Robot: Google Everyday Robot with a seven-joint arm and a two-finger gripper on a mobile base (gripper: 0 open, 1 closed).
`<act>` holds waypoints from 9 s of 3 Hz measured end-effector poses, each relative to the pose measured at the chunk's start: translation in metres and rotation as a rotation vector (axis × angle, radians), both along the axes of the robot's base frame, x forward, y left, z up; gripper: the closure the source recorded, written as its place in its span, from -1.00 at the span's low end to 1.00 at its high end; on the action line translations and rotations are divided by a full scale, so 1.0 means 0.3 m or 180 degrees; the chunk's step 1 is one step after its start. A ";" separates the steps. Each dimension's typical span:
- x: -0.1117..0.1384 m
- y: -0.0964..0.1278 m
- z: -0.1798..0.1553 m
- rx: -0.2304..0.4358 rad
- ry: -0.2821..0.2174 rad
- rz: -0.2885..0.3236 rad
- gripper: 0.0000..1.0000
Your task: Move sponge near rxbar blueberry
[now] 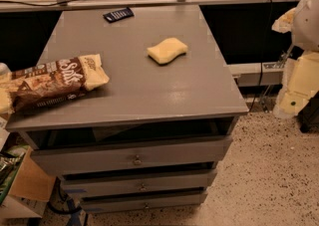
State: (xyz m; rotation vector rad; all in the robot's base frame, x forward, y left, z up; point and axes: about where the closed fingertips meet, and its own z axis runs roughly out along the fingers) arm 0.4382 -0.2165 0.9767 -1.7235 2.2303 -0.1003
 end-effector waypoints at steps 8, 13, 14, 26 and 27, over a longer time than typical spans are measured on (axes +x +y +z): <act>0.680 0.418 -0.342 0.1248 -0.0350 0.0491 -1.00; 0.960 0.509 -0.461 0.1419 -0.0238 0.0001 -0.20; 0.948 0.494 -0.450 0.1429 -0.0241 -0.0051 0.28; 1.611 0.788 -0.413 0.1418 -0.1259 -0.0194 1.00; 1.640 0.791 -0.421 0.1361 -0.1273 -0.0200 1.00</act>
Offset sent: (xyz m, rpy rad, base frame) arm 0.0545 0.0314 -0.0178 0.1164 -0.0910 0.1166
